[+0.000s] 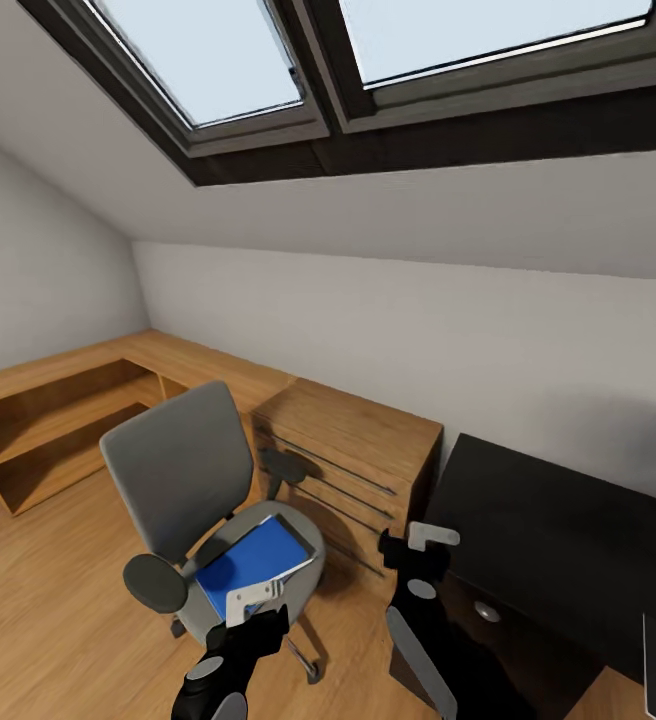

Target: In the bedroom, organize the workspace by keeping the computer under the desk, ensuring the monitor is on the desk, placing the keyboard on the desk next to the monitor, placing the mouse on the desk next to the keyboard, moving the folder from the swivel chair onto the desk next to the mouse, stacking the notebook on top of the folder with the pen on top of the notebook, and positioning the swivel chair next to the desk.

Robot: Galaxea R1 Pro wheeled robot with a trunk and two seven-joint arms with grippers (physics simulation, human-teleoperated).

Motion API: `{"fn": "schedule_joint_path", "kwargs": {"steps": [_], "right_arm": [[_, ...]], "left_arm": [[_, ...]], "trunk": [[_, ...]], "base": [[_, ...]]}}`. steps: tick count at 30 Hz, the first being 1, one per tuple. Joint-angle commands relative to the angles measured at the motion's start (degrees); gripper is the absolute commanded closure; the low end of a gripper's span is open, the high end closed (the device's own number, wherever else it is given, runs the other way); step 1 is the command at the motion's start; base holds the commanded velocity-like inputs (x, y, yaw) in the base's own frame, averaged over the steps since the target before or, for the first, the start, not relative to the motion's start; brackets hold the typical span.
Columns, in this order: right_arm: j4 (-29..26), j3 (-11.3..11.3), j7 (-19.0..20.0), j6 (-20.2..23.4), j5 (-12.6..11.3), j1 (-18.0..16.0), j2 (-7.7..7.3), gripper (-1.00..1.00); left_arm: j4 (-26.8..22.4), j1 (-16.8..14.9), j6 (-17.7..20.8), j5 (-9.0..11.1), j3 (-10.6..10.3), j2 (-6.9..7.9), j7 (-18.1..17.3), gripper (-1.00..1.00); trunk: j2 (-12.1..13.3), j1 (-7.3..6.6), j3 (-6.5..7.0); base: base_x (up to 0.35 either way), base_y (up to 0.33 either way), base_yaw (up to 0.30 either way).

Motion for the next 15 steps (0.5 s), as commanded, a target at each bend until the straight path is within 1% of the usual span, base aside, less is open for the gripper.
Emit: {"fn": "schedule_joint_path", "kwargs": {"steps": [1, 2, 3, 4, 9, 12, 15], "right_arm": [[0.5, -0.4, -0.4, 0.3, -0.1, -0.4, -0.03, -1.00], [1.8, -1.2, -0.4, 0.3, 0.1, -1.1, -0.03, -1.00], [2.5, -1.5, -0.4, 0.3, 0.2, -1.5, -0.03, -1.00], [4.9, -2.2, -0.3, -0.1, 0.3, -2.8, -0.08, -1.00], [11.8, -2.8, -0.3, -3.5, 0.5, -6.2, -0.97, -1.00], [14.0, -2.8, -0.3, -4.1, 0.5, -7.4, -1.17, -1.00], [14.9, -2.8, 0.1, -4.3, 0.5, -7.9, -1.20, -1.00]], "left_arm": [[-0.1, -0.1, 0.2, 0.4, -0.1, 0.01, 0.5, -1.00], [-0.1, -0.1, 0.2, 0.4, -0.1, 0.01, 0.5, -1.00], [-0.1, -0.1, 0.2, 0.4, -0.1, 0.01, 0.5, -1.00], [-0.1, -0.1, 0.2, 0.4, -0.1, 0.01, 0.5, -1.00], [-0.1, -0.1, 0.2, 0.4, -0.2, 0.01, 0.4, -1.00], [-0.1, -0.1, 0.2, 0.4, -0.2, 0.01, 0.4, -1.00], [-0.1, -0.1, 0.2, 0.4, -0.1, 0.01, 0.4, -1.00]], "trunk": [[-0.1, 0.02, -0.09], [-0.1, 0.02, -0.09], [-0.1, 0.02, -0.09], [-0.1, 0.02, -0.09], [-0.1, 0.02, -0.09], [-0.1, 0.02, -0.09], [-0.1, 0.02, -0.09]], "base": [[0.002, -0.002, 0.000], [0.001, -0.002, 0.000], [0.000, 0.000, 0.000], [0.000, 0.000, 0.000], [0.000, 0.000, 0.000], [0.000, 0.000, 0.000], [0.002, 0.000, 0.000]]}}
